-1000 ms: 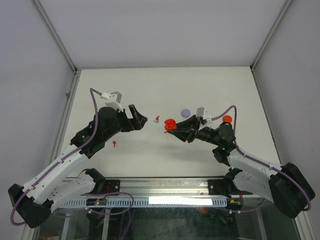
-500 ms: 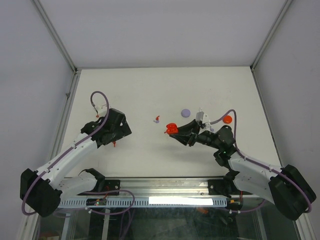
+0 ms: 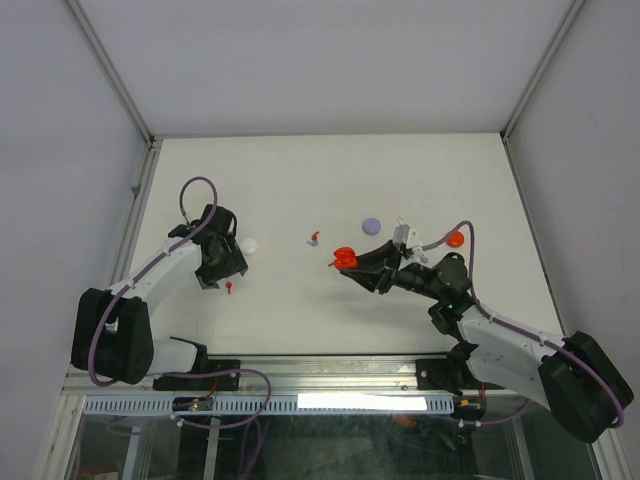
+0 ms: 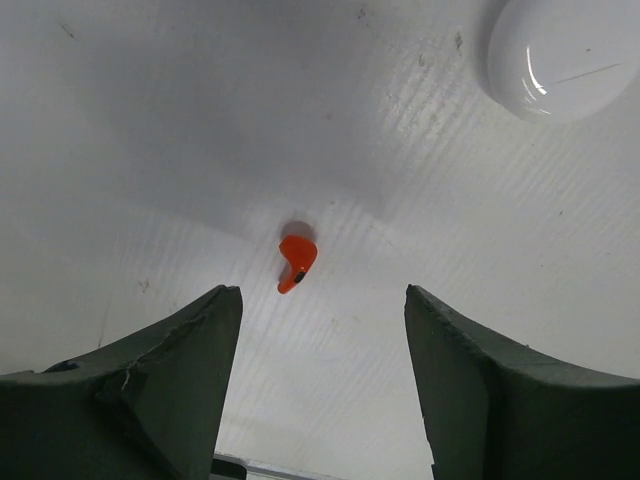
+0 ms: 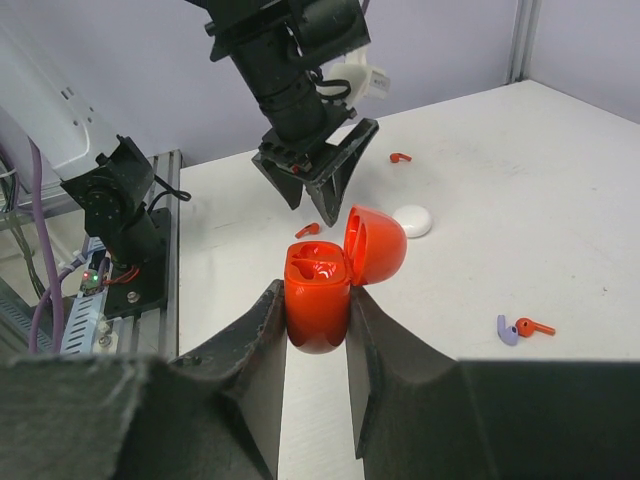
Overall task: Insert the wireless bluetooth earbuds into the charging case
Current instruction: Pick up the earbud from the center of the board.
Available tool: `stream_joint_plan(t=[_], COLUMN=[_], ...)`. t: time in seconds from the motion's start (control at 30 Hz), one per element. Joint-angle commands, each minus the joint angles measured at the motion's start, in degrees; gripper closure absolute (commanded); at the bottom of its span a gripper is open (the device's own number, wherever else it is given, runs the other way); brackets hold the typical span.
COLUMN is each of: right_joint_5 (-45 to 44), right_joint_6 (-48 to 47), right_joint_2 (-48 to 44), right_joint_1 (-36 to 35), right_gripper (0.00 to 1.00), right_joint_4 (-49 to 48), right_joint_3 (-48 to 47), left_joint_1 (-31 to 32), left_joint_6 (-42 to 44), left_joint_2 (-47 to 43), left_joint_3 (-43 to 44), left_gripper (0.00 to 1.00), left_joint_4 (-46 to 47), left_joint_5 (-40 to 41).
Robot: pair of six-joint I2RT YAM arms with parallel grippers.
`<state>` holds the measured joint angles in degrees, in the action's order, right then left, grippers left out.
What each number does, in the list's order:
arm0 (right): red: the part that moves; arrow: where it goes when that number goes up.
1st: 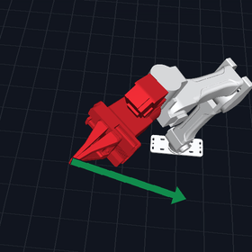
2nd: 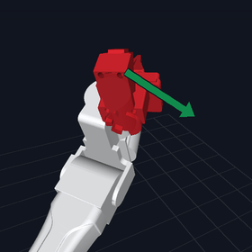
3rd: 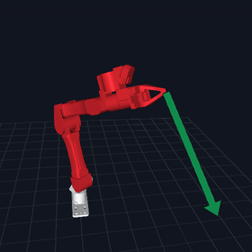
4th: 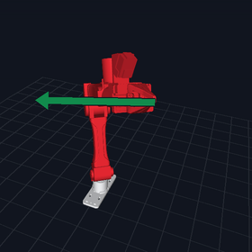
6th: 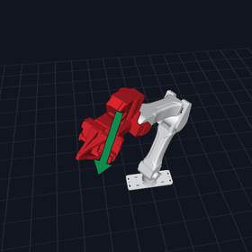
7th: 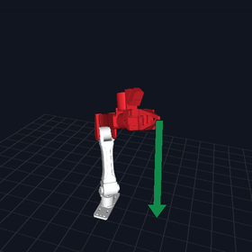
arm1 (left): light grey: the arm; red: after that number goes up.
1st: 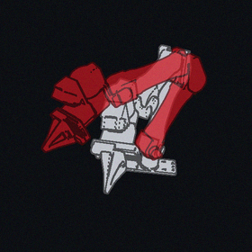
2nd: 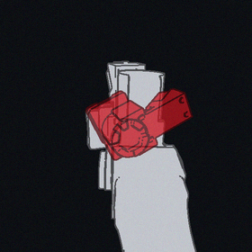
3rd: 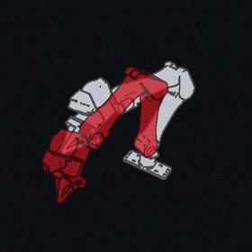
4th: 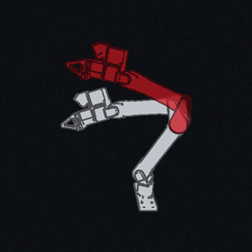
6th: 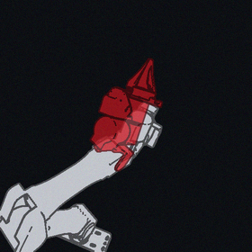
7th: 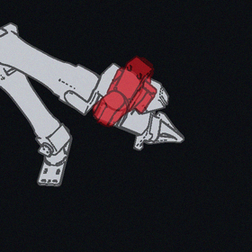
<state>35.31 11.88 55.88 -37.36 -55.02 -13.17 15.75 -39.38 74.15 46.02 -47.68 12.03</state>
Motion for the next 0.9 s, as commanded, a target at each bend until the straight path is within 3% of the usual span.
stream_joint_plan(t=[0.0, 0.87], right_joint_5=[-0.7, -0.8], right_joint_6=[0.1, -0.1], right_joint_2=[-1.9, -2.2], right_joint_1=[0.1, 0.0], right_gripper=[1.0, 1.0], right_joint_4=[-4.0, -4.2], right_joint_3=[0.2, 0.4], left_joint_1=[-1.7, -2.4], left_joint_6=[3.2, 1.7], left_joint_2=[2.9, 5.1], left_joint_3=[0.2, -2.2], left_gripper=[0.33, 0.4], left_joint_4=[2.6, 6.4], left_joint_5=[-4.5, -10.6])
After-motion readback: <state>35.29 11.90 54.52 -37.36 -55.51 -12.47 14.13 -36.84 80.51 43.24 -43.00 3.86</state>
